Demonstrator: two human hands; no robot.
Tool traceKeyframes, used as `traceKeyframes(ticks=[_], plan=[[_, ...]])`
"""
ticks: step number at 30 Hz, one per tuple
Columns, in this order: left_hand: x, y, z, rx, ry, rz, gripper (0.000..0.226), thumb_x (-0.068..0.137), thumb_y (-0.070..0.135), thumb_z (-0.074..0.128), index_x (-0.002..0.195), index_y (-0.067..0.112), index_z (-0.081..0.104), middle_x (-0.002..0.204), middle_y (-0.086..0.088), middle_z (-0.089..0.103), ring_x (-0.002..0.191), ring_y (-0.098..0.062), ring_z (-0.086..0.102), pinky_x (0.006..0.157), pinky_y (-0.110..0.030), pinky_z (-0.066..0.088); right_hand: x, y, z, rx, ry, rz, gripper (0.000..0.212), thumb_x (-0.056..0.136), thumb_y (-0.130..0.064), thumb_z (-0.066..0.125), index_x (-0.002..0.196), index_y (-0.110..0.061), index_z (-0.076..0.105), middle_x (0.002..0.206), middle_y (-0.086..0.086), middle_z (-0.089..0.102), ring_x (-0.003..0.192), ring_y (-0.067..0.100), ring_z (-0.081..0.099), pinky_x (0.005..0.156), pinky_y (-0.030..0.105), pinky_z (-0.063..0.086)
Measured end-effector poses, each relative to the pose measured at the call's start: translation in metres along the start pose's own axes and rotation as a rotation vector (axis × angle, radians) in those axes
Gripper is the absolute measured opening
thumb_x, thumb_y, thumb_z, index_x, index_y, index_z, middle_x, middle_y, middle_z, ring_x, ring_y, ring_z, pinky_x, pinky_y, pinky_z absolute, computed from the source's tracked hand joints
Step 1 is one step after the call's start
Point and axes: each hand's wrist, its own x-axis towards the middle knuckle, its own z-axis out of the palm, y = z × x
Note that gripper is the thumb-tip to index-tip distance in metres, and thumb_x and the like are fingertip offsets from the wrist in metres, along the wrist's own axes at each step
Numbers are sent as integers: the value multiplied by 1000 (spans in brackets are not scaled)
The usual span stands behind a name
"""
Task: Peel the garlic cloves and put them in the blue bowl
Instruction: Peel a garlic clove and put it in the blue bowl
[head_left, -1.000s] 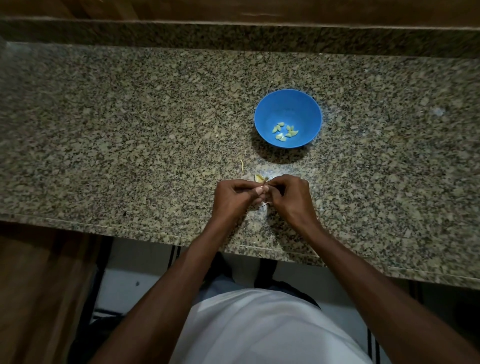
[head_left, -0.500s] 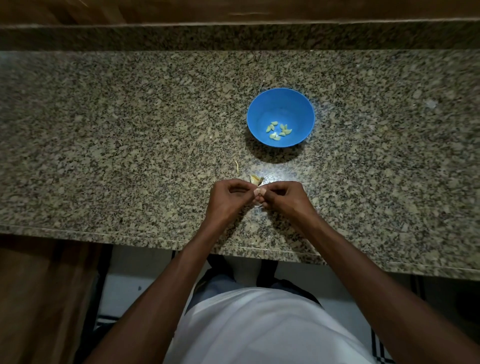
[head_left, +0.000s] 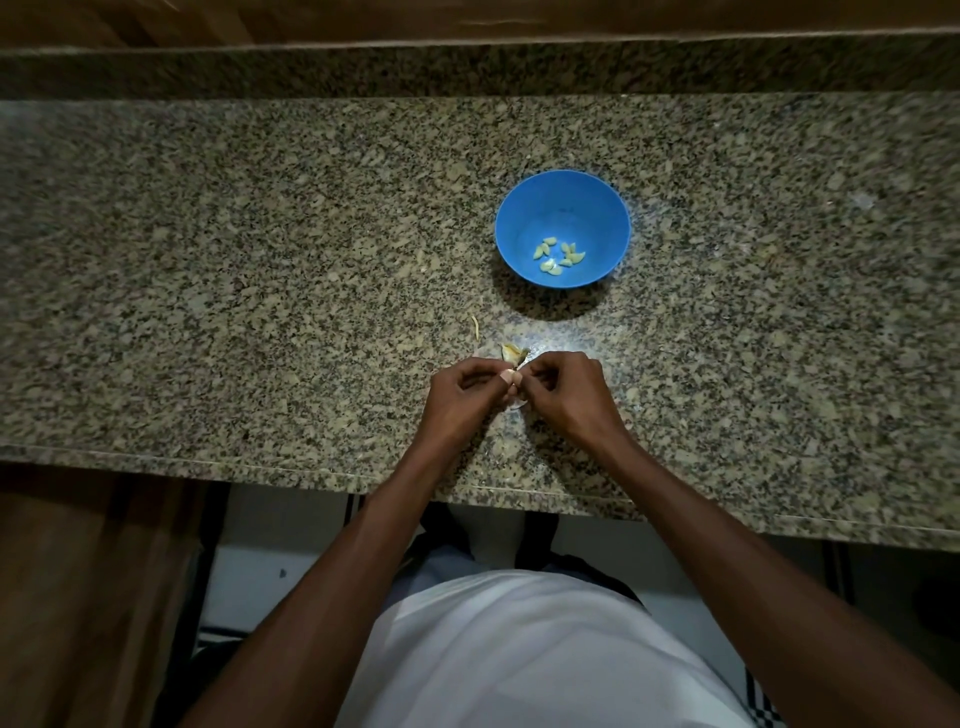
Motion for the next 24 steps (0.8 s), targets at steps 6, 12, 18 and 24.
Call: traceKeyframes(ticks=[6, 12, 18, 24], plan=[[0, -1, -4, -98, -42, -61, 19, 95, 10, 75, 112, 3, 75, 103, -15, 79, 94, -23, 76, 89, -33, 62, -3, 7, -9, 344, -216, 163, 18, 100, -22, 73, 95, -7, 81, 77, 9, 77, 71, 20, 72, 69, 37, 58], [0, 0, -6, -131, -74, -110, 18, 94, 9, 76, 111, 4, 76, 103, -18, 79, 90, -23, 75, 82, -29, 61, -6, 13, -15, 465, -351, 174, 18, 104, -13, 66, 107, 1, 77, 94, 23, 75, 80, 22, 69, 75, 32, 58], [-2, -4, -4, -131, 11, -84, 19, 93, 8, 77, 111, 1, 75, 103, -23, 77, 83, -20, 74, 82, -33, 61, -2, 14, -17, 3, -156, 20, 22, 104, -8, 58, 100, -8, 80, 81, 5, 78, 73, 20, 75, 78, 47, 64], [-5, 3, -2, -161, 59, -63, 19, 90, 5, 80, 108, -1, 75, 99, -20, 78, 91, -27, 78, 79, -28, 62, -2, 6, -19, -144, 31, -77, 10, 87, -16, 76, 92, -19, 85, 79, -4, 80, 68, 5, 73, 66, 37, 64]])
